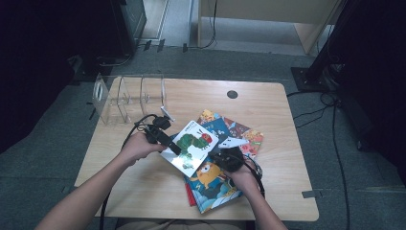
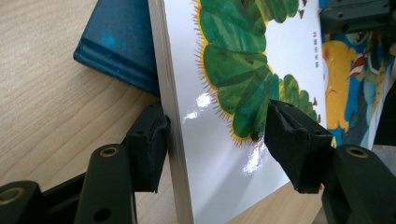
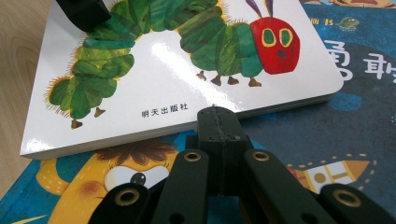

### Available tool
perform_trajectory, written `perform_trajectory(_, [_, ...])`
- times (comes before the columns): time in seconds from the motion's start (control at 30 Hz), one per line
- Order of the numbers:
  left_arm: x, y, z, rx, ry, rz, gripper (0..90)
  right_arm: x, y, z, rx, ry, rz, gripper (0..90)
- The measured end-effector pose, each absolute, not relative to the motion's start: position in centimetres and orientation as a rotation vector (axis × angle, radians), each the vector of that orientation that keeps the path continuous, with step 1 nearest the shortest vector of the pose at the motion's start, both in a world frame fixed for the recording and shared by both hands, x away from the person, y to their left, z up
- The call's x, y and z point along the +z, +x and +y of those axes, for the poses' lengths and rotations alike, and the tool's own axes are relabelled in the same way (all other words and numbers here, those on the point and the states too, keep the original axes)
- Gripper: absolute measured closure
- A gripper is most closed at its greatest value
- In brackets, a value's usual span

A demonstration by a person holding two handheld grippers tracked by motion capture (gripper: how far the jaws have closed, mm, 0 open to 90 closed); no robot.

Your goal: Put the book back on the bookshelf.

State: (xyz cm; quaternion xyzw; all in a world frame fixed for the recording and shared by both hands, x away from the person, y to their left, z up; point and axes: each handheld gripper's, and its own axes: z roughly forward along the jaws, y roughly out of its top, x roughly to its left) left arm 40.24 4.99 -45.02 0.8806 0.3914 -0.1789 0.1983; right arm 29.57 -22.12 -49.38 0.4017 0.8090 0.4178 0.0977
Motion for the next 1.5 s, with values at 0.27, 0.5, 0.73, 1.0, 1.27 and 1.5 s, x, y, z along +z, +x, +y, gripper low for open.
perform_trajectory(0.27, [-44.4, 40.4, 4.9, -0.507, 2.442, 1.113, 41.2, -49.4, 29.6, -22.1, 1.242, 1.193, 2.39, 90.0])
perform_trajectory(0.5, [-43.1, 40.5, 4.9, -0.516, 2.403, 1.116, 42.4, -49.4, 29.5, -22.1, 1.244, 1.205, 2.385, 90.0])
perform_trajectory(0.73, [-42.1, 40.6, 4.7, -0.539, 2.379, 1.11, 47.9, -49.4, 29.5, -22.2, 1.243, 1.206, 2.384, 90.0])
perform_trajectory(1.0, [-40.9, 40.8, 4.1, -0.621, 2.329, 1.099, 51.1, -49.4, 29.6, -22.3, 1.242, 1.198, 2.385, 90.0])
perform_trajectory(1.27, [-40.0, 40.6, 2.0, -0.638, 2.367, 1.09, 55.7, -49.5, 29.6, -22.3, 1.245, 1.196, 2.385, 90.0])
perform_trajectory(1.5, [-40.3, 40.8, 0.9, -0.658, 2.376, 1.093, 61.2, -49.5, 29.6, -22.4, 1.246, 1.187, 2.387, 90.0])
